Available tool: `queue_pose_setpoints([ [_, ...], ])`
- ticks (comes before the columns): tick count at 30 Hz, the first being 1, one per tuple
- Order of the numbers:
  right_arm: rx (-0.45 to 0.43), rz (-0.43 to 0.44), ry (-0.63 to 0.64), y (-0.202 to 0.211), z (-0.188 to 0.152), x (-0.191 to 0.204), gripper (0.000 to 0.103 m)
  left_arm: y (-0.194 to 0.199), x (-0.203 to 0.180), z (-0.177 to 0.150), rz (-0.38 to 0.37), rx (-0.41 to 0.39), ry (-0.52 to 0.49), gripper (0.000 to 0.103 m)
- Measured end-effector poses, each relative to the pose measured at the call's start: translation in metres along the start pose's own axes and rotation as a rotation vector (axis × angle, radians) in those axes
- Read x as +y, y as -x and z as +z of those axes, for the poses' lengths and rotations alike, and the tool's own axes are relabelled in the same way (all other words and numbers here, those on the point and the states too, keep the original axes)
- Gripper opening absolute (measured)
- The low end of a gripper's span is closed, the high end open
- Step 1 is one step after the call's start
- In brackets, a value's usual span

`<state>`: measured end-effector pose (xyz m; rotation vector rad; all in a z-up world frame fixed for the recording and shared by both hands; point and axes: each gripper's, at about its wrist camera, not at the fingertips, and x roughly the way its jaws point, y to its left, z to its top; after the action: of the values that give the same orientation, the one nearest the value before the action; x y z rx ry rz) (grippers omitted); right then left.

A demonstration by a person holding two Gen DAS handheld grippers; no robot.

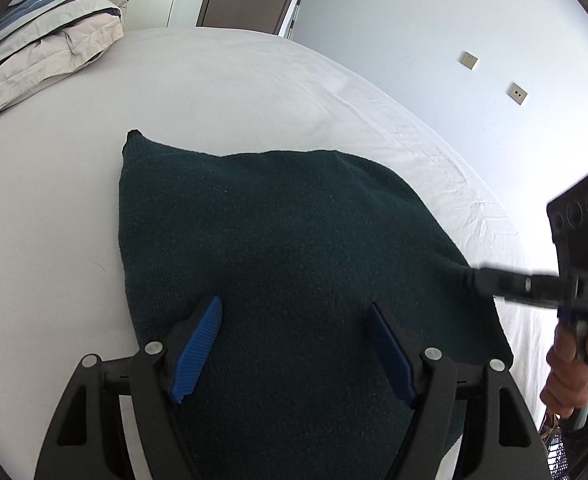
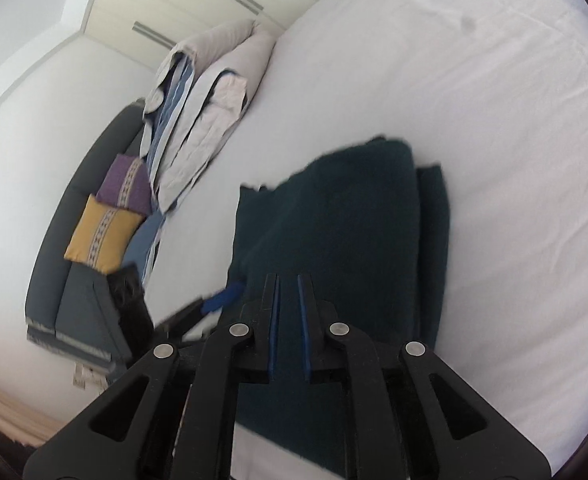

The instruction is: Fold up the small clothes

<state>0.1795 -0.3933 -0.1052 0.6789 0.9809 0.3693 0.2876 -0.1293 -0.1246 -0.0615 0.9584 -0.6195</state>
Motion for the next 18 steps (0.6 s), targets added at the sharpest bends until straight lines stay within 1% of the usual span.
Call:
queue_pose_setpoints([
  [2, 0.057, -0.065, -0.004, -0.006, -0.028, -0.016, 0.009, 0.0, -0.003, -0.001, 0.02, 0.002, -0.01, 0.076],
  [3, 0.05, -0.035, -0.018, -0.005, -0.041, -0.026, 0.008, 0.001, -0.004, -0.002, 0.027, 0.004, -0.014, 0.076],
  [4, 0.023, 0.007, -0.031, 0.0, -0.051, -0.034, 0.008, 0.001, -0.006, -0.002, 0.036, 0.003, -0.02, 0.076],
  [6, -0.012, 0.027, -0.055, 0.011, -0.062, -0.041, 0.007, 0.0, -0.008, -0.003, 0.05, 0.003, -0.03, 0.076],
  [9, -0.038, -0.005, -0.049, 0.024, -0.069, -0.034, 0.008, 0.003, -0.009, -0.003, 0.067, 0.002, -0.029, 0.076],
  [13, -0.043, 0.029, 0.003, 0.031, -0.074, -0.018, 0.009, 0.006, -0.013, -0.005, 0.087, 0.0, -0.039, 0.077],
  [14, -0.037, 0.025, 0.01, 0.028, -0.074, -0.017, 0.011, 0.007, -0.012, -0.006, 0.09, -0.002, -0.038, 0.077],
  [15, -0.025, 0.014, 0.003, 0.026, -0.075, -0.021, 0.019, 0.009, -0.012, -0.007, 0.091, -0.004, -0.036, 0.077],
  [16, -0.008, 0.009, -0.019, 0.02, -0.075, -0.027, 0.021, 0.012, -0.013, -0.009, 0.091, -0.005, -0.032, 0.077],
  [17, 0.004, 0.019, -0.043, 0.015, -0.075, -0.034, 0.021, 0.016, -0.013, -0.011, 0.091, -0.007, -0.027, 0.077],
  [18, -0.008, 0.037, -0.056, 0.014, -0.074, -0.039, 0.02, 0.021, -0.013, -0.013, 0.094, -0.01, -0.021, 0.077],
])
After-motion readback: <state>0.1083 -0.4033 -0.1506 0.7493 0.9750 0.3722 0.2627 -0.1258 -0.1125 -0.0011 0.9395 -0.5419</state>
